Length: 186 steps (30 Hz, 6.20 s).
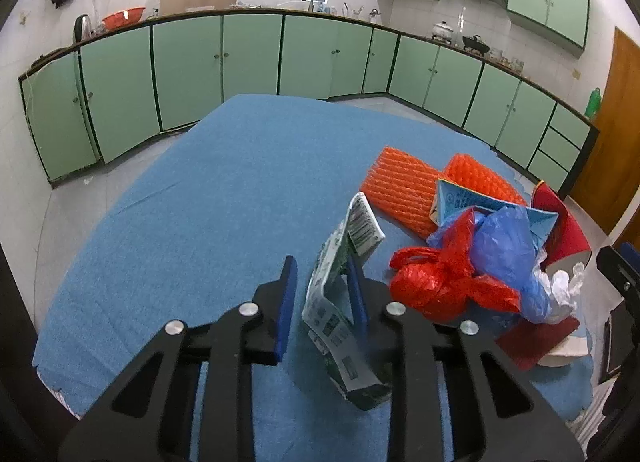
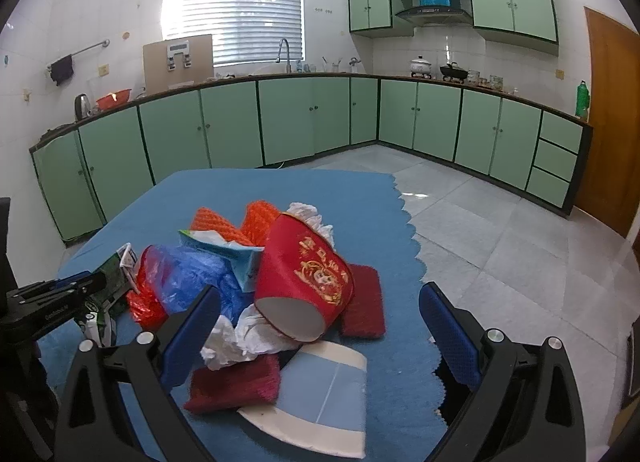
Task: Collect trash
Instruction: 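Grasp the green-white carton with the left gripper while the right gripper grasps the red paper cup, then carry the carton and red cup over the black bin with both grippers, then open both grippers to drop the carton and cup into the bin, then return both grippers to the pile and reach the left gripper toward the red plastic bag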
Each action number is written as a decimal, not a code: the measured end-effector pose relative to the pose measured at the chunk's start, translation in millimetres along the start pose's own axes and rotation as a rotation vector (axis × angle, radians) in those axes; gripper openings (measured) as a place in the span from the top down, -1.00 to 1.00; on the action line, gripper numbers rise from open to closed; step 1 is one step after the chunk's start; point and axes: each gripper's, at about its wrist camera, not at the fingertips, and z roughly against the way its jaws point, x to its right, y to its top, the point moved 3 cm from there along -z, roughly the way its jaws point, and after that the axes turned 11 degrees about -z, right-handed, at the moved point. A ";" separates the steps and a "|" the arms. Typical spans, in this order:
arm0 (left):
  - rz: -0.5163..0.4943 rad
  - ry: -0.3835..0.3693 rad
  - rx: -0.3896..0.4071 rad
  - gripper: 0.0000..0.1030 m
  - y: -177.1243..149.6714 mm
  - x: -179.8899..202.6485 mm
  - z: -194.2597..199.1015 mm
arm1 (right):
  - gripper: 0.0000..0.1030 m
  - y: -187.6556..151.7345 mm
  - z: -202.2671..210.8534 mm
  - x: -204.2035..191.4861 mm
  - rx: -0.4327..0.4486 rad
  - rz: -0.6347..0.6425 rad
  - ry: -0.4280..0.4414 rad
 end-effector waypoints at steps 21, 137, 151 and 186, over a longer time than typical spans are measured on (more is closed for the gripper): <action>0.023 -0.005 -0.015 0.74 2.6 0.7 5.6 | -0.81 13.9 -13.3 -10.2 0.017 0.001 0.002; -0.107 -0.077 0.173 -0.54 36.5 86.6 53.5 | -0.88 0.9 32.2 87.3 0.022 -0.183 -0.012; -0.084 -0.059 0.073 -0.54 -15.3 51.4 31.4 | -0.88 -44.4 3.0 45.4 -0.093 -0.125 0.004; -0.107 -0.136 0.067 0.68 -13.9 55.7 -16.3 | -0.55 -26.6 -9.5 6.9 -0.111 -0.035 0.123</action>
